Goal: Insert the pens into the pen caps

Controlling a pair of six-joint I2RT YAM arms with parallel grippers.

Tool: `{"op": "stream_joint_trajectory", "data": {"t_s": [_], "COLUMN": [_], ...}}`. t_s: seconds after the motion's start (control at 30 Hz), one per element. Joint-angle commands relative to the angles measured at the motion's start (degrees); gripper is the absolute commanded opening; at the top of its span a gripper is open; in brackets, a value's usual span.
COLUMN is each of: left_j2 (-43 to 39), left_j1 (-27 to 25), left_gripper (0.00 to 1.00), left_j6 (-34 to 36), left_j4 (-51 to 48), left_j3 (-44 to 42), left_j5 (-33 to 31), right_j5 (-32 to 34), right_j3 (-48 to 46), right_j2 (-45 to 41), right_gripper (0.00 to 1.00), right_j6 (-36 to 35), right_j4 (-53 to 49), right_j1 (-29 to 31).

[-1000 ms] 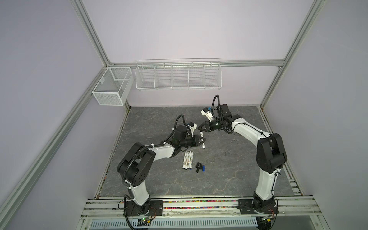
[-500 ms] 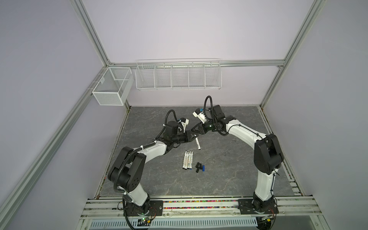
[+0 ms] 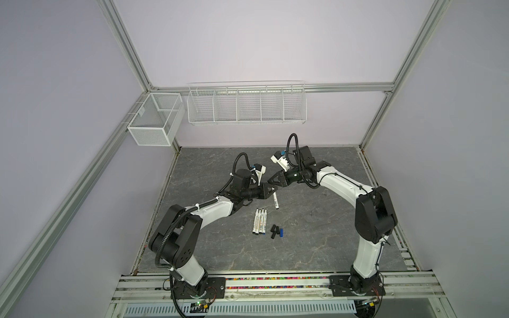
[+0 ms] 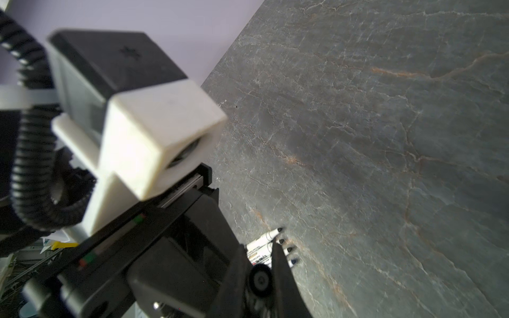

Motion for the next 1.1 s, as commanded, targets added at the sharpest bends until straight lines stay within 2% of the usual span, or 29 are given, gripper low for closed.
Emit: {"op": "stream_joint_trajectory", "data": {"t_s": [0.0,0.3,0.4,0.8,1.07], "left_j2": [-1.0,4.7,5.3,7.3,7.0], "left_j1": [2.1,-0.3,-0.5,-0.8,-1.1], "left_gripper": [0.0,0.0,0.11,0.37,0.43], "left_j6": [1.3,-2.0,-1.1,1.3,4.1], "left_j4": [8.7,10.0,9.2,6.0,2.1], "left_j3": [3.7,5.6,6.6,9.4,10.0], "left_j5": [-15.8,-9.5,-9.3,-3.6,0.2], "right_j5": [-2.7,-5.0,-4.7,-3.6,-3.2], "right_j3": [-3.5,-2.5,-2.3,-2.8,-4.4], "right_j2": [-0.2,0.5,0.2,-0.2,-1.1], "right_gripper": [0.07,0.07,0.07,0.07,0.07], "right_j6": [0.4,2.8,3.4,6.6,9.3], "right_j4": [-18.7,-18.0,-17.8,-15.5,-12.5], "right_j1": [-1.9,-3.1,-3.2,-4.4,-5.6]}}
